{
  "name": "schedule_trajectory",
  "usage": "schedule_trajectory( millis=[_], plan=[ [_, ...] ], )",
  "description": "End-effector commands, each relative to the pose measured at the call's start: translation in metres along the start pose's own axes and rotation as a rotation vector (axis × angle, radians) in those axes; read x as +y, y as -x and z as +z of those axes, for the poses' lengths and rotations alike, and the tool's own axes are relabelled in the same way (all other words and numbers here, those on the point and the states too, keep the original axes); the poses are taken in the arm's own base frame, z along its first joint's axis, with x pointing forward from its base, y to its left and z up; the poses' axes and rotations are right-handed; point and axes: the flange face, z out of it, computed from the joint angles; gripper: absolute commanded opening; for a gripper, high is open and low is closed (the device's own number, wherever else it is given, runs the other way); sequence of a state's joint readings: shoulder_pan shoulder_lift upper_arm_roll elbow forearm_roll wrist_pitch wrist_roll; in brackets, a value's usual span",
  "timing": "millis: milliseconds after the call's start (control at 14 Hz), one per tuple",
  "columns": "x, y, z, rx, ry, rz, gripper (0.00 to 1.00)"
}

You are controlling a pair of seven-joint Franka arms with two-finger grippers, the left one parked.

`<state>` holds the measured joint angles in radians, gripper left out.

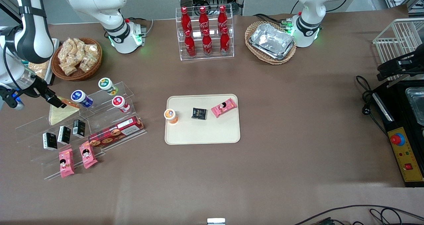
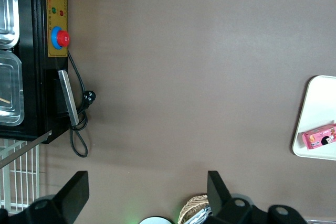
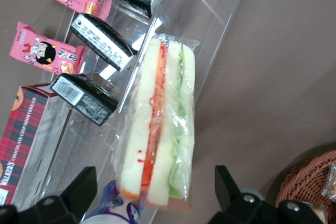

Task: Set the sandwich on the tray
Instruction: 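Lower the open right gripper around the wrapped triangular sandwich, then close the right gripper on the sandwich and lift it off the rack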

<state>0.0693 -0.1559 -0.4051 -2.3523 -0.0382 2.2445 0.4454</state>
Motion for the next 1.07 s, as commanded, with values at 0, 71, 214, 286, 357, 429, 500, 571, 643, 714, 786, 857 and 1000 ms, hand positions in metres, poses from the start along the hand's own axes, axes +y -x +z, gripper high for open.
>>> schedule_trajectory(
  millis=[0,71,214,286,357,429,500,571,643,714,786,857,1000],
  plan=[
    [0.002,-0.004,0.010,0.015,-0.012,0.007,1.00],
    [0.005,-0.006,0.015,0.017,-0.009,0.001,1.00],
    [0.004,-0.009,0.022,0.023,-0.001,-0.012,1.00],
    [0.004,-0.009,0.023,0.022,0.000,-0.020,1.00],
    [0.007,-0.011,0.024,0.020,0.002,-0.014,0.97],
    [0.006,-0.012,0.024,0.024,0.000,-0.013,0.94],
    [0.006,-0.012,0.023,0.029,-0.004,-0.012,0.79],
    [0.006,-0.013,0.024,0.030,-0.002,-0.016,0.79],
    [0.005,-0.013,0.023,0.032,-0.001,-0.025,0.76],
    [0.004,-0.013,0.024,0.024,0.007,-0.068,0.60],
    [0.003,-0.013,0.024,0.023,0.006,-0.122,0.27],
    [0.003,-0.014,0.024,0.025,0.006,-0.134,0.18],
    [0.003,-0.015,0.026,0.021,0.011,-0.145,0.16]
  ],
)
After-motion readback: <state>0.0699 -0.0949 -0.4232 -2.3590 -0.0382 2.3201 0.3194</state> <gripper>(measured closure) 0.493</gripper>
